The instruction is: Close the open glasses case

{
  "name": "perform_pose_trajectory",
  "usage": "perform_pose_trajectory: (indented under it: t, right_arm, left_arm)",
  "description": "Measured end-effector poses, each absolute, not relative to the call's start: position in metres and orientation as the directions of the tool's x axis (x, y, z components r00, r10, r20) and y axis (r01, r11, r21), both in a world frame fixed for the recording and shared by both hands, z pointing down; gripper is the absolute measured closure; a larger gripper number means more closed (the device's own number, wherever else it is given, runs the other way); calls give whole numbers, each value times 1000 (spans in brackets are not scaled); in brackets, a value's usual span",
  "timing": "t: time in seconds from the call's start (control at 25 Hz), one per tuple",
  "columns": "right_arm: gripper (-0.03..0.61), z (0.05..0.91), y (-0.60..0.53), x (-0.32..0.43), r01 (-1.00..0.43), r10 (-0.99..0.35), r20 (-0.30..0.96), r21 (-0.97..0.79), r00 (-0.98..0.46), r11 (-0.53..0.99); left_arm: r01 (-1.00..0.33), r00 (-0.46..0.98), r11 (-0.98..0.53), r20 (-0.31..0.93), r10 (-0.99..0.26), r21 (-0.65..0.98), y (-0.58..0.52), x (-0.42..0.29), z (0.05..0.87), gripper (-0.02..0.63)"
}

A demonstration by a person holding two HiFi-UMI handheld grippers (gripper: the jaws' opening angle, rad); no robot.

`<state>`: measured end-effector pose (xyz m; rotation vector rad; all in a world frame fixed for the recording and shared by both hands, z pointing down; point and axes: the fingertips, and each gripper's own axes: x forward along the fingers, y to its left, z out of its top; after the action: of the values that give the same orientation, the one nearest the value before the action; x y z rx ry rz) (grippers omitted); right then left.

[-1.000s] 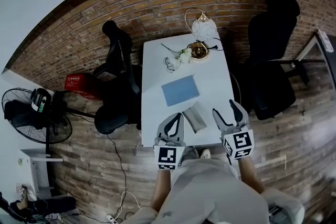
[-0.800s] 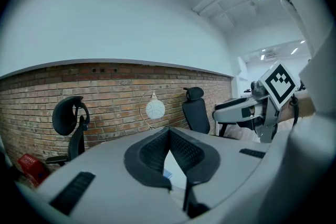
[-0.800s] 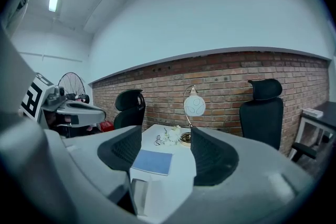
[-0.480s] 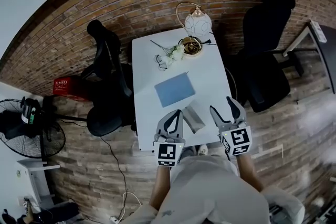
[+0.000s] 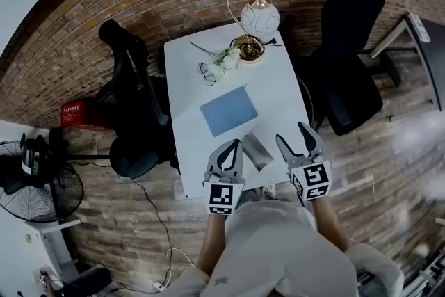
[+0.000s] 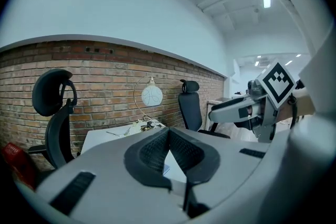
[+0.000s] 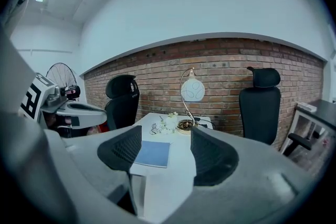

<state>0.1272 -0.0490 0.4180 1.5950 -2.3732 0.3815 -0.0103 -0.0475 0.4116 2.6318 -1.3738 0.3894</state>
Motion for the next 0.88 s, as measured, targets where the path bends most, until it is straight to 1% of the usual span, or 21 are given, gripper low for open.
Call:
perform_pose_trajectory:
  t: [0.88]
  right_arm:
    - [285, 503, -53, 125, -938, -791, 513, -97, -334, 333]
  left_arm:
    - [-776, 601, -624, 412, -685, 94, -55, -1, 493, 611]
